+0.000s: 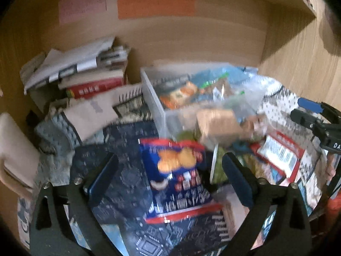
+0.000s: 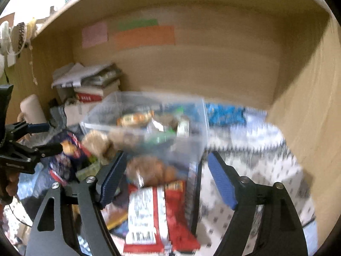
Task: Organize snacks
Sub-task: 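Grasp the blue cracker bag with left tool while right grasps the red chip bag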
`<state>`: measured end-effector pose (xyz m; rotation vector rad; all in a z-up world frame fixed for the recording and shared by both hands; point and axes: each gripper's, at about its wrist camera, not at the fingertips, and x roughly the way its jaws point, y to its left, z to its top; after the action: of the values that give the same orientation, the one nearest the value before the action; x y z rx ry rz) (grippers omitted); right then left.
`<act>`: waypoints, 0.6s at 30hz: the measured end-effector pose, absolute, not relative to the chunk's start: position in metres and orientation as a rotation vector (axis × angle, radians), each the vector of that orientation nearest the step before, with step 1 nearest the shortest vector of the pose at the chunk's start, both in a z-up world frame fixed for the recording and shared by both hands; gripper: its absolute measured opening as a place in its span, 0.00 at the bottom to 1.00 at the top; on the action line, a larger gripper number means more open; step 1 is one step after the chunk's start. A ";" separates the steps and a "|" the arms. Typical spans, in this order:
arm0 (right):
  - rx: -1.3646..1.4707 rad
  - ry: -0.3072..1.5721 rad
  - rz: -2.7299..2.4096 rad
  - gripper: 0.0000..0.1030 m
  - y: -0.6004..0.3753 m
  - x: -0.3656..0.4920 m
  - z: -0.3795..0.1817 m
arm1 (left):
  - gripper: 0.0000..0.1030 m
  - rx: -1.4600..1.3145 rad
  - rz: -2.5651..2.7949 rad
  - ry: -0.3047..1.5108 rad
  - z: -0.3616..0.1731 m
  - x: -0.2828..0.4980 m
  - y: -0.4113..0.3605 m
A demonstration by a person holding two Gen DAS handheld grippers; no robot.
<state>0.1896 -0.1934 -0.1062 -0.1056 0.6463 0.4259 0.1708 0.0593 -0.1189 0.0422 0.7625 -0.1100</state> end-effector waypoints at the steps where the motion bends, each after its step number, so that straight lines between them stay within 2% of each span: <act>1: -0.099 0.673 0.430 0.74 -0.194 0.188 -0.115 | 0.96 0.044 -0.102 0.769 -0.125 0.169 0.059; 15: -0.179 0.806 0.481 0.75 -0.179 0.181 -0.158 | 0.96 -0.035 -0.052 0.850 -0.165 0.182 0.065; 18: -0.194 0.836 0.488 0.75 -0.176 0.184 -0.164 | 0.93 -0.025 -0.056 0.863 -0.170 0.186 0.062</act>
<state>0.1836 -0.1765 -0.1642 -0.1941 0.8355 0.4881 0.1859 0.0622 -0.1704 -0.0252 0.8630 -0.0564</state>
